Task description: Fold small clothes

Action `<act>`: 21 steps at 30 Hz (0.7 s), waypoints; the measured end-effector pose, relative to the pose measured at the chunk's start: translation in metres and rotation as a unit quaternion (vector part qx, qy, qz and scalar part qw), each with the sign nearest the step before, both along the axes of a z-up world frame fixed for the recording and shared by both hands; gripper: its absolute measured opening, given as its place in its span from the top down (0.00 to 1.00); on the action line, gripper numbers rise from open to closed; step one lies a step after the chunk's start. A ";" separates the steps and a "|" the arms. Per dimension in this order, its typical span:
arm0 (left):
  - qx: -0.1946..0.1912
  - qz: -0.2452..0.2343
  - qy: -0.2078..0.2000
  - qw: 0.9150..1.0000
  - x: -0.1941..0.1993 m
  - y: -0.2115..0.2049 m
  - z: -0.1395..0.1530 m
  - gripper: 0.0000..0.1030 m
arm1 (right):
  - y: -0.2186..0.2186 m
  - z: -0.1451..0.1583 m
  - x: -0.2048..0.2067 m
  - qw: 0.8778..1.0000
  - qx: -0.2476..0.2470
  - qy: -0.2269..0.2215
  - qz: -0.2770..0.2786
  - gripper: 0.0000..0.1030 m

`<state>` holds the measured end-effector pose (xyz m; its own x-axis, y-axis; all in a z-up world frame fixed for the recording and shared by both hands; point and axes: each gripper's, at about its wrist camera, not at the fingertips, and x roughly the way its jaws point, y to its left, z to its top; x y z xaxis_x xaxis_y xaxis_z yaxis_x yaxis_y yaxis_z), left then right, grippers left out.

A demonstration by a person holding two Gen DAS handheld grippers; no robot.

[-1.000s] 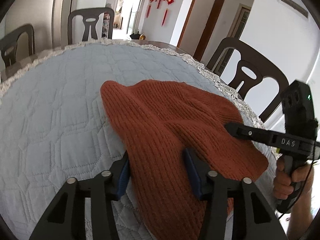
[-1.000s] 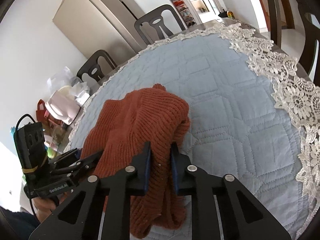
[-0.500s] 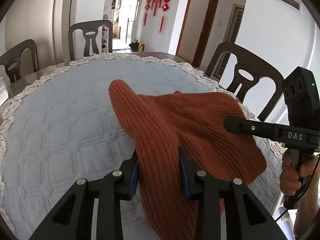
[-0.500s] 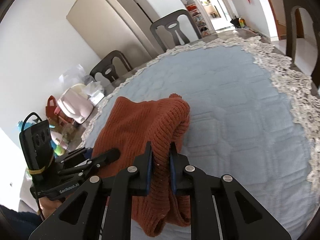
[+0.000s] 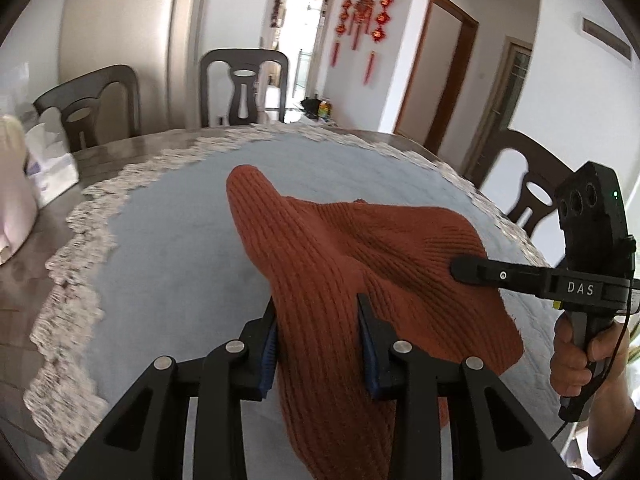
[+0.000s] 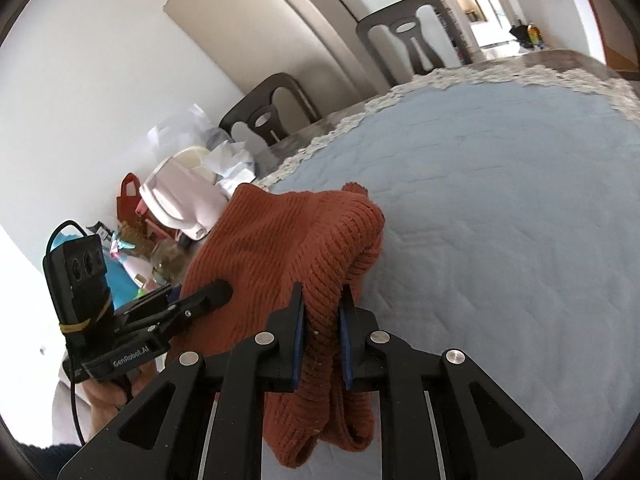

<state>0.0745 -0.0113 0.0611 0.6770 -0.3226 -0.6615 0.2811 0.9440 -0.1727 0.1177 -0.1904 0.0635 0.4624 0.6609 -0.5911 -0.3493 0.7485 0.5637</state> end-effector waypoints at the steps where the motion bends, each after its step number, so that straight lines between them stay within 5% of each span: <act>1: -0.001 0.003 0.000 1.000 0.004 0.006 -0.001 0.65 | 0.005 -0.005 0.006 1.000 -0.001 0.004 0.003 0.86; 8: -0.025 0.028 0.045 0.998 0.031 0.043 -0.039 0.60 | -0.001 -0.026 0.018 0.999 -0.015 0.040 0.004 0.76; 15: -0.027 0.052 0.004 0.998 0.011 0.048 -0.015 0.59 | 0.007 0.011 0.015 0.996 -0.079 -0.029 -0.007 0.76; 21: -0.004 0.038 0.017 0.999 0.036 0.031 -0.025 0.59 | 0.024 -0.022 0.047 0.993 -0.122 0.005 0.009 0.80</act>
